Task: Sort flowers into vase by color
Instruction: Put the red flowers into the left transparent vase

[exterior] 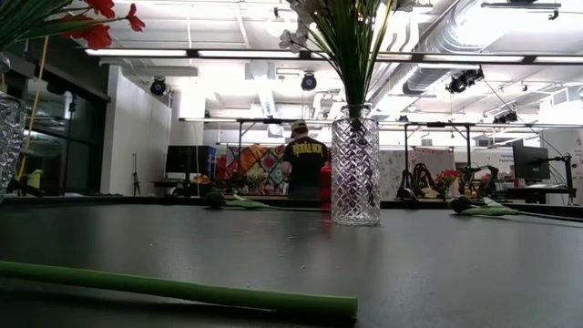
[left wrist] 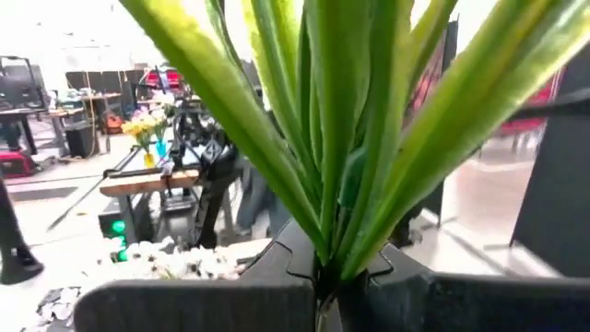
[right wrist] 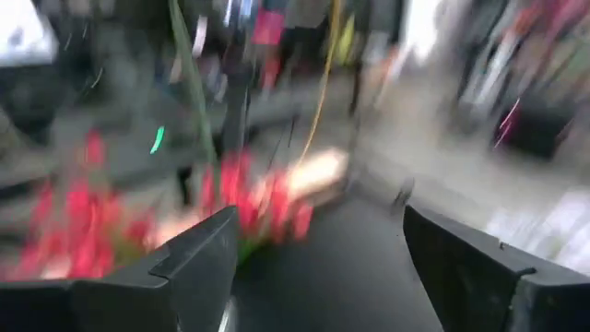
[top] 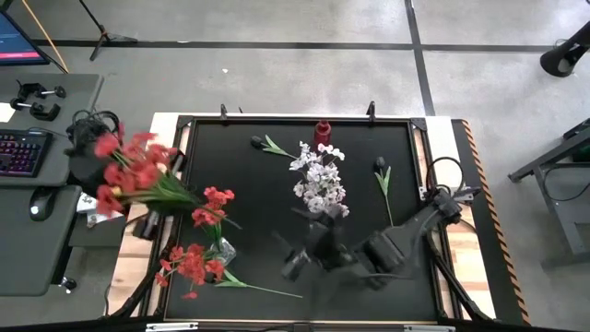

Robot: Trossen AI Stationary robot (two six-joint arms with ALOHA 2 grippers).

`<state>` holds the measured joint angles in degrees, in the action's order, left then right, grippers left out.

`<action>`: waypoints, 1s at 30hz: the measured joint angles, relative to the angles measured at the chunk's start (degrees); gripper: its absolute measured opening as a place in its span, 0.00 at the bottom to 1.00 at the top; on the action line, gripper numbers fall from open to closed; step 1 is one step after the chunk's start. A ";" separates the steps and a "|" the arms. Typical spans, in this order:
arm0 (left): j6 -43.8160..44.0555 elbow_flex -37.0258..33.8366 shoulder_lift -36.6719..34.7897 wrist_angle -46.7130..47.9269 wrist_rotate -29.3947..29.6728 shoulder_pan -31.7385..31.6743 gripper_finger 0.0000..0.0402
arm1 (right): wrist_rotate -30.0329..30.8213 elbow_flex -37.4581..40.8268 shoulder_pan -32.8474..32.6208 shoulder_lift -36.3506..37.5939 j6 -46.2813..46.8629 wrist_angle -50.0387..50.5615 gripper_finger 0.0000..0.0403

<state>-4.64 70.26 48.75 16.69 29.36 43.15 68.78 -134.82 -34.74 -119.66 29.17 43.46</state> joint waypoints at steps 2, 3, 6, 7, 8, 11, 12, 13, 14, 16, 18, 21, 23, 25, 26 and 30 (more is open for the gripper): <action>1.79 0.00 -1.25 0.15 -0.15 0.01 0.00 | -8.58 0.93 1.87 -0.52 13.86 11.50 0.73; 3.11 0.00 -1.81 0.64 -0.61 0.02 0.00 | -11.34 2.34 2.39 -0.64 18.34 14.92 0.73; 7.88 0.00 -2.43 3.27 -3.08 0.03 0.00 | -15.63 9.14 3.14 -0.74 24.39 16.17 0.73; 9.45 0.00 -2.42 4.40 -3.36 0.03 0.00 | -17.41 11.74 3.18 -0.74 25.01 14.67 0.73; 10.94 0.00 -2.13 5.63 -3.59 0.03 0.00 | -19.98 14.28 3.12 -0.74 25.53 12.95 0.73; 14.27 -0.02 -0.52 7.91 -3.74 0.03 0.00 | -28.82 23.50 2.34 -0.74 26.52 2.93 0.73; 14.72 -0.03 0.14 7.98 -3.76 0.01 0.00 | -30.85 26.81 2.04 -0.74 26.67 -1.40 0.73; 14.96 -0.06 0.91 7.88 -3.78 0.03 0.00 | -32.23 29.99 1.64 -0.76 27.55 -5.23 0.73; 15.04 -0.07 1.65 7.69 -3.78 0.03 0.00 | -33.09 32.78 1.15 -0.78 28.93 -8.72 0.73; 15.08 0.19 3.24 7.88 -3.63 0.03 0.00 | -34.06 37.90 0.10 -0.78 33.02 -14.92 0.73; 15.08 0.31 5.28 9.14 -3.18 0.03 0.00 | -34.53 42.32 -0.89 -0.78 37.18 -20.52 0.73; 15.91 0.26 8.68 11.28 -1.42 0.03 0.00 | -34.39 48.19 -2.10 -0.78 40.88 -30.42 0.73; 18.92 0.15 10.18 14.17 1.03 0.05 0.00 | -34.06 51.05 -2.58 -0.78 41.57 -36.65 0.73; 23.09 0.20 10.88 16.47 2.65 0.18 0.00 | -33.43 52.99 -3.03 -0.78 41.50 -40.67 0.73; 24.99 0.07 11.01 17.88 3.46 0.48 0.00 | -32.90 53.70 -3.22 -0.78 41.52 -41.92 0.73; 29.09 -1.31 10.41 19.82 9.67 3.27 0.00 | -31.52 54.16 -3.33 -0.78 40.90 -42.37 0.73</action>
<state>24.45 68.95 59.16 36.51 39.03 46.41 37.26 -80.66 -38.07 -120.44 70.07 1.09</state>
